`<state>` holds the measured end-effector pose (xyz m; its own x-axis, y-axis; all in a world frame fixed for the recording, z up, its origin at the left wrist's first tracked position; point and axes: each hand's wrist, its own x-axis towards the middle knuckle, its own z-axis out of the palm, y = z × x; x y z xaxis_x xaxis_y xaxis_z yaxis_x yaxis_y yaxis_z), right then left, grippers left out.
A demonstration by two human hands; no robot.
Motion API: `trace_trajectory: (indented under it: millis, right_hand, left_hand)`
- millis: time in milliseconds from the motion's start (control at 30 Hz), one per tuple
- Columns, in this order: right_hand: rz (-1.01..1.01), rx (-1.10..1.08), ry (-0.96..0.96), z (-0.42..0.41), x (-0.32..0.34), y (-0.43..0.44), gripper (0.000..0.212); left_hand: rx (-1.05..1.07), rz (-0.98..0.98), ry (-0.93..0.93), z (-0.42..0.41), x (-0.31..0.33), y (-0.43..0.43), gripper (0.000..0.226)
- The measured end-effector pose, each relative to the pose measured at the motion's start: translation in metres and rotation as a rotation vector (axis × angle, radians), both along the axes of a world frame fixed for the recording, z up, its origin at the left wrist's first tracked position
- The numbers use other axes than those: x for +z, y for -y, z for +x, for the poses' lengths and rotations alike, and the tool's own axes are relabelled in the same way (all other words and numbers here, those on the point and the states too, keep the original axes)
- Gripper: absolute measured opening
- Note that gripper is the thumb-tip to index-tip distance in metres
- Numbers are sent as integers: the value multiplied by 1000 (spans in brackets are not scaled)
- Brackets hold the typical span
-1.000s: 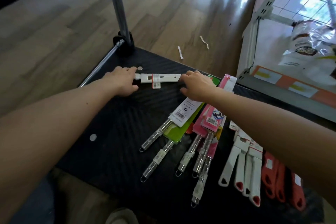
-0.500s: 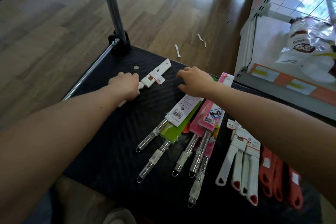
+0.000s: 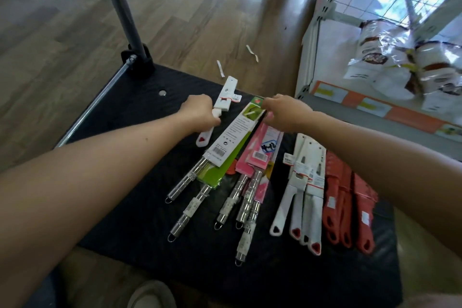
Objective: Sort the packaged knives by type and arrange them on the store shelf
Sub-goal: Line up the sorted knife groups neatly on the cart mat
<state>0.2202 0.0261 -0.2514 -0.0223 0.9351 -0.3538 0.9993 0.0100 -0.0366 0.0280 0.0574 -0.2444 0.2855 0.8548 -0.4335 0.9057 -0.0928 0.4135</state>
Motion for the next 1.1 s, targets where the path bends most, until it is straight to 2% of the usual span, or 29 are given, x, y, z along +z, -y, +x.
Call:
trace_trajectory:
  millis: [133, 333, 500, 667, 833, 1000, 1100]
  right_hand:
    - [-69, -101, 62, 51, 8, 34, 33]
    - [-109, -271, 90, 111, 23, 81, 42]
    - [-134, -293, 89, 128, 27, 104, 38]
    - [-139, -281, 71, 130, 25, 109, 44]
    - [-141, -268, 52, 126, 22, 112, 42]
    - [-176, -253, 64, 120, 15, 116, 40]
    - [-186, -256, 55, 121, 12, 118, 38]
  left_hand:
    - [-58, -36, 105, 35, 1, 36, 43]
    - [-121, -57, 240, 78, 1, 91, 43]
    - [-87, -120, 338, 108, -7, 124, 25]
    - [-66, -78, 286, 118, -21, 140, 35]
    - [-46, -120, 282, 122, -24, 140, 28]
    - [-109, -101, 270, 122, -19, 137, 12]
    - [-103, -95, 251, 124, -19, 134, 21]
